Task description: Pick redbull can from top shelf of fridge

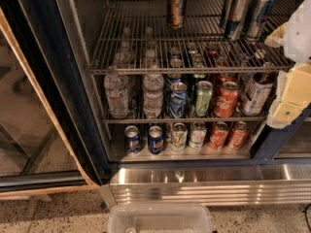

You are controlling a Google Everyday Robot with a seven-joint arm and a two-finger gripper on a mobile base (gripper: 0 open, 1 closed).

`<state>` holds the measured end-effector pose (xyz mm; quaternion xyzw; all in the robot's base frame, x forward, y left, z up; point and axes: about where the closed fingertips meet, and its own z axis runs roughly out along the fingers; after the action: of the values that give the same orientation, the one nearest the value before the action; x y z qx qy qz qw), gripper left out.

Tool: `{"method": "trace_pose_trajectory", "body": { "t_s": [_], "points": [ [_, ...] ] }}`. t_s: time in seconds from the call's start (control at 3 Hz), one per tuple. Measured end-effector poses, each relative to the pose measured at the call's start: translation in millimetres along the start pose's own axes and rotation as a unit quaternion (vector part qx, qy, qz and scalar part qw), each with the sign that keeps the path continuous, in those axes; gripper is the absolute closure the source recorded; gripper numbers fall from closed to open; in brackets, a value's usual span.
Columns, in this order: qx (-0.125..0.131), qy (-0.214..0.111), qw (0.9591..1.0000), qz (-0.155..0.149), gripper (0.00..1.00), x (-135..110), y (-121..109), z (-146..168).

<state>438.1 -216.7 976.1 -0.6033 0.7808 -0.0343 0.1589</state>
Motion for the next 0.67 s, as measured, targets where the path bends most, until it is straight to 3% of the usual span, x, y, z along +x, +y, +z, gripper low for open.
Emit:
{"method": "trace_pose_trajectory", "body": {
  "t_s": [0.67],
  "points": [
    [0.008,-0.003,0.9999,-0.011,0.00,-7.0,0.3,1.7]
  ]
}}
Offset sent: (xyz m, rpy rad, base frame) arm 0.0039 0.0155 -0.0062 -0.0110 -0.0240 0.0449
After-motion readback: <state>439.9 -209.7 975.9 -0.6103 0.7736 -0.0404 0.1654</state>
